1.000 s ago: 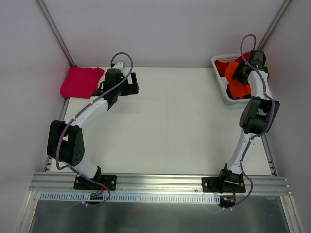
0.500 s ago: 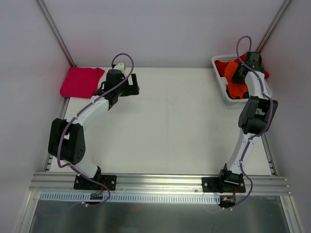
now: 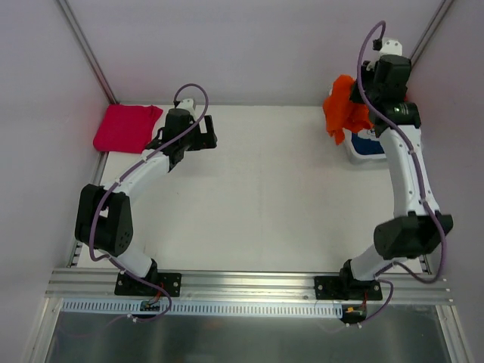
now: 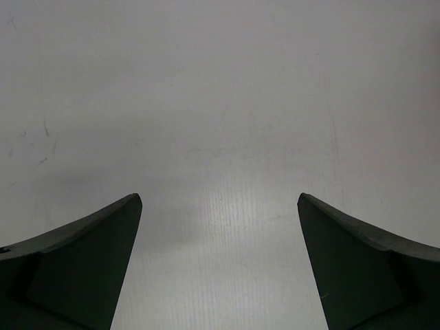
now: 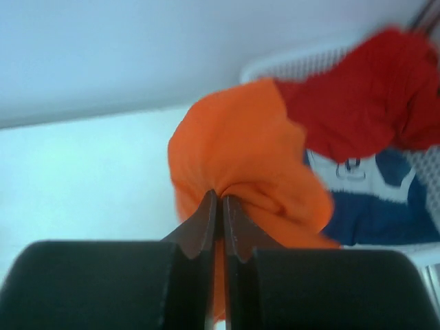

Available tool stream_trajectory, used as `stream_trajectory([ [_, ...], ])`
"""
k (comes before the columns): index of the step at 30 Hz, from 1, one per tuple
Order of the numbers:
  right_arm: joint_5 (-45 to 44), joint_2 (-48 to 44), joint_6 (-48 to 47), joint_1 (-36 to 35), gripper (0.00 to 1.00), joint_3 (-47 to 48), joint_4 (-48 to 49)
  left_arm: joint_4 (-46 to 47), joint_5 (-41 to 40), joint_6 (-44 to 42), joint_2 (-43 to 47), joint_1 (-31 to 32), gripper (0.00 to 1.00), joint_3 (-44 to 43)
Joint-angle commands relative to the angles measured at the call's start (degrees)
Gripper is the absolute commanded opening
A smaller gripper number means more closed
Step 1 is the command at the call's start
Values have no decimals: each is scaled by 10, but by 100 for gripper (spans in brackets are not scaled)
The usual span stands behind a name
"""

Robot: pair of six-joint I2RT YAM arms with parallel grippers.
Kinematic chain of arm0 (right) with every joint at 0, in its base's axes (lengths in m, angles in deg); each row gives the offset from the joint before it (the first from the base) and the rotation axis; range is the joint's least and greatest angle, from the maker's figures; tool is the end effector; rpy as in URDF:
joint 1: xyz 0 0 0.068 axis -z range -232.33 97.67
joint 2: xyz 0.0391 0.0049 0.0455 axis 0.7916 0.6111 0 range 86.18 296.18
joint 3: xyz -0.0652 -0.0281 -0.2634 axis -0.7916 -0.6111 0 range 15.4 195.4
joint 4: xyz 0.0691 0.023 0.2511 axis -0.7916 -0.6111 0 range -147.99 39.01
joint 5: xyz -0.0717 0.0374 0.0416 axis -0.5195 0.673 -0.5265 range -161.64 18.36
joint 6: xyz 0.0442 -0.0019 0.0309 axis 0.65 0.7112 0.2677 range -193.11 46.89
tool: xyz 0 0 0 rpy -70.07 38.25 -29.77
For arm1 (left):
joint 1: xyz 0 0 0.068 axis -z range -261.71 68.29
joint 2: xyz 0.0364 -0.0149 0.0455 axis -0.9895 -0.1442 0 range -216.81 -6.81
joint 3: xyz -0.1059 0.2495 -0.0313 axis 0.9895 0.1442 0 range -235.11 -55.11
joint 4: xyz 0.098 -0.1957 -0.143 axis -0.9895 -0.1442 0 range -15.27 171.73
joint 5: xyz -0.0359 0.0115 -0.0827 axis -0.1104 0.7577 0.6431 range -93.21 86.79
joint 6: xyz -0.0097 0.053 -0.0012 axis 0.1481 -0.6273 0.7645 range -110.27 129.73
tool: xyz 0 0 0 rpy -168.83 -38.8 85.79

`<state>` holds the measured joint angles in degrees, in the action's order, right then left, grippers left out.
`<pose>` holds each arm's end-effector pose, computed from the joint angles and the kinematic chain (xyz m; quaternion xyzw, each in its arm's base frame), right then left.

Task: Fold and stack the t-shirts
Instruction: Move the tshirt to the center of the board

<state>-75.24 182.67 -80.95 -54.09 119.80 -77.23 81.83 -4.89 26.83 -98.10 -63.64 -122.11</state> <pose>0.3882 0.0097 0.4345 -0.0496 0.8090 -0.0564 0.5830 0.3558 -0.1150 0.2865 -0.0009 0.8395 -0.1524 0.5216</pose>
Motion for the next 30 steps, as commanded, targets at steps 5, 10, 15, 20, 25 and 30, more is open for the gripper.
stream_trajectory([
  [5,-22,-246,-42,-82,0,-57,106,7,5,4,18,6,99,8],
  [10,-3,-302,-40,-101,0,-83,129,6,4,2,25,6,99,11],
  [15,-48,-233,-54,-89,0,-73,73,6,12,9,27,6,99,8],
  [20,-32,-192,-41,-132,0,-24,52,6,7,9,33,7,99,12],
  [25,-126,-135,-190,-347,0,43,24,7,6,11,24,9,99,6],
  [30,-164,-174,-215,-368,0,4,66,6,-1,7,26,10,99,12],
])
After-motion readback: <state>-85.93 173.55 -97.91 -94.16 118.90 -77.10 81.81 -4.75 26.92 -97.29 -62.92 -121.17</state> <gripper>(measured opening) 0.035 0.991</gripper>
